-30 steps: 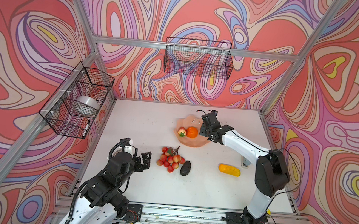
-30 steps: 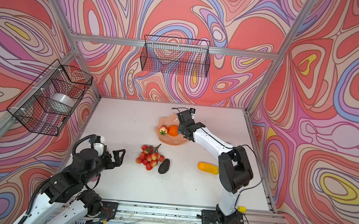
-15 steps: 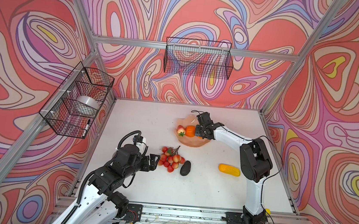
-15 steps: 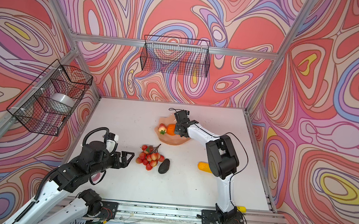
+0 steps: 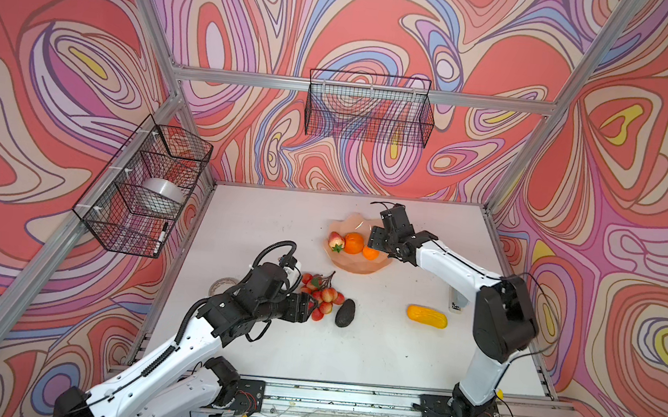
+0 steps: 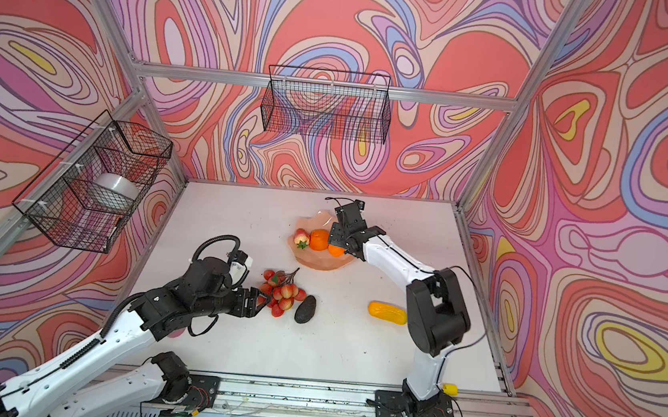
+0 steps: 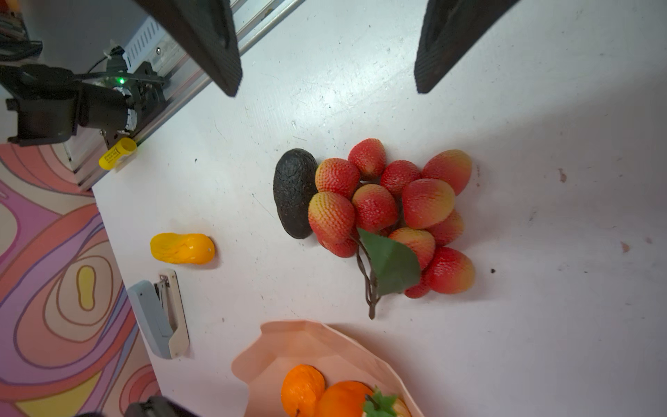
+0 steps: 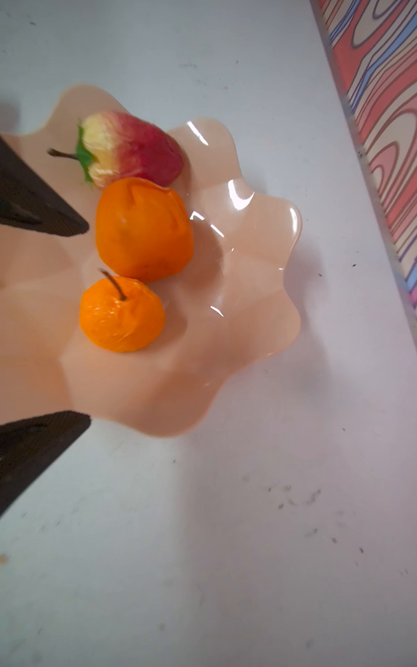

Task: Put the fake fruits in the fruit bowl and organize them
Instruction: 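Drop the tangerine into the bowl with the right gripper, then grasp the dark avocado with the left gripper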

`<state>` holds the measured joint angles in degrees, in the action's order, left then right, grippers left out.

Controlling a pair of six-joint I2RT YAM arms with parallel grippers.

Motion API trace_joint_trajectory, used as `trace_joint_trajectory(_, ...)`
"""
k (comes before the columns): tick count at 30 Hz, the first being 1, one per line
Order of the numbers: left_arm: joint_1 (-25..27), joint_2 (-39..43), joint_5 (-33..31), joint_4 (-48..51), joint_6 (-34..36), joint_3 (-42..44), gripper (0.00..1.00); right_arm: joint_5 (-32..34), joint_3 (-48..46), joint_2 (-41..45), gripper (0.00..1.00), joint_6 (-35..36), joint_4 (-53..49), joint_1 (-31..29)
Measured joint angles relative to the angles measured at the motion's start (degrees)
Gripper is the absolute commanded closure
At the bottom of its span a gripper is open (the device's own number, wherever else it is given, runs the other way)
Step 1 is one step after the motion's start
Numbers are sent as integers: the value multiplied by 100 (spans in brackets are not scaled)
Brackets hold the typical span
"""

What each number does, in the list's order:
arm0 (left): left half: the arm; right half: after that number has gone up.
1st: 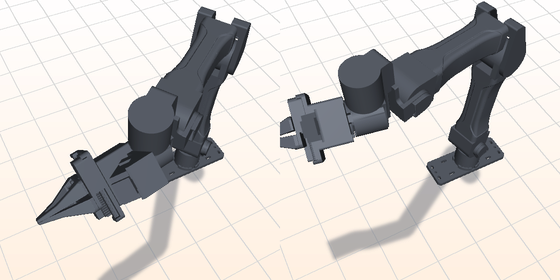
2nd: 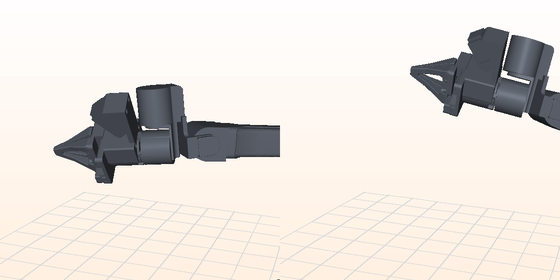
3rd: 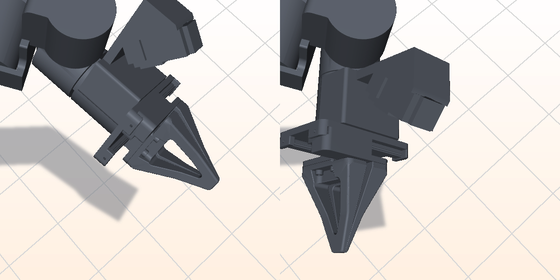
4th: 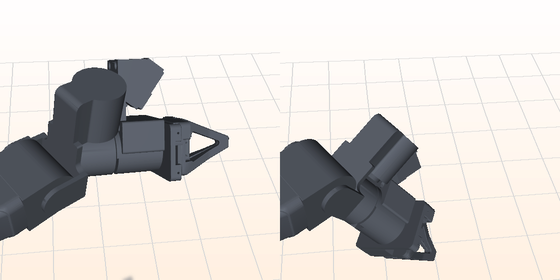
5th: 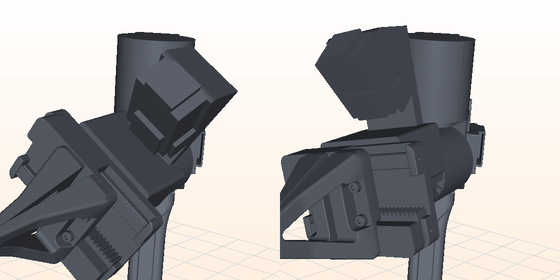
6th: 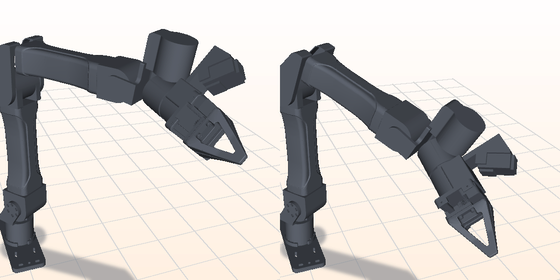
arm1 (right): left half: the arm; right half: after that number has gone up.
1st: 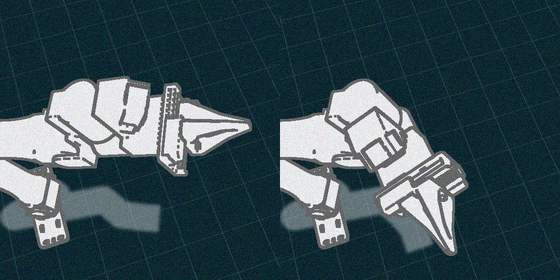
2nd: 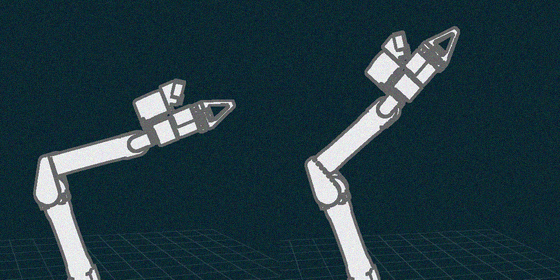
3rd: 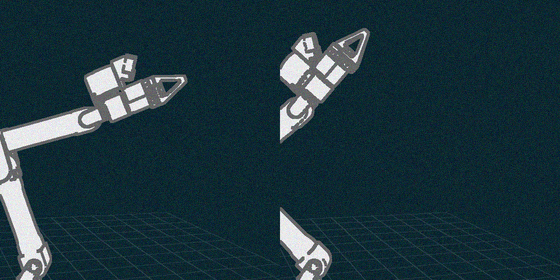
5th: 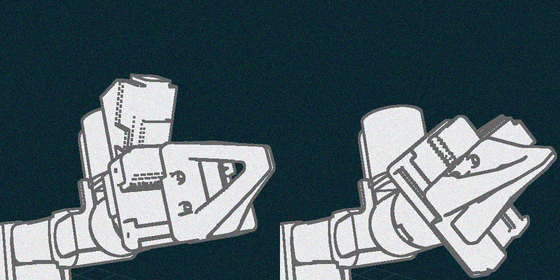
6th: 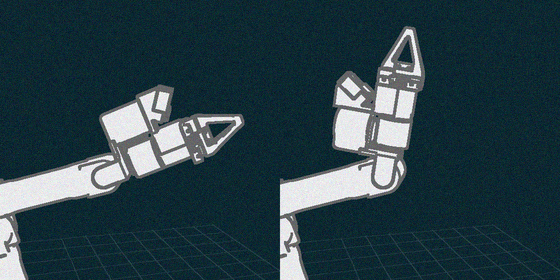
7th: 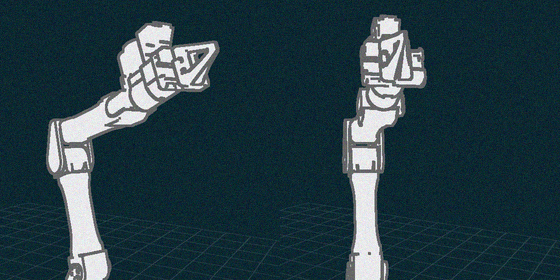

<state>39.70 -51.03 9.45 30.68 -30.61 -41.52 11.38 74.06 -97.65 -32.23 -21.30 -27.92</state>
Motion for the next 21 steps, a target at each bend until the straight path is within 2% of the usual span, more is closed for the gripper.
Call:
trace_joint_trajectory(5,944,-874,-385,-122,63,-382,28,-186,-2159,2317,7,-245,1318,11)
trace_joint_trajectory(9,1311,-1668,-605,-120,44,-673,29,-192,-3289,3300,3,-354,1617,11)
trace_joint_trajectory(13,1357,-2297,-706,-138,42,-881,28,-181,-3705,3722,2,-400,1480,11)
trace_joint_trajectory(21,1362,-3565,-787,-111,68,-1862,27,-144,-3748,4216,3,-481,1141,11)
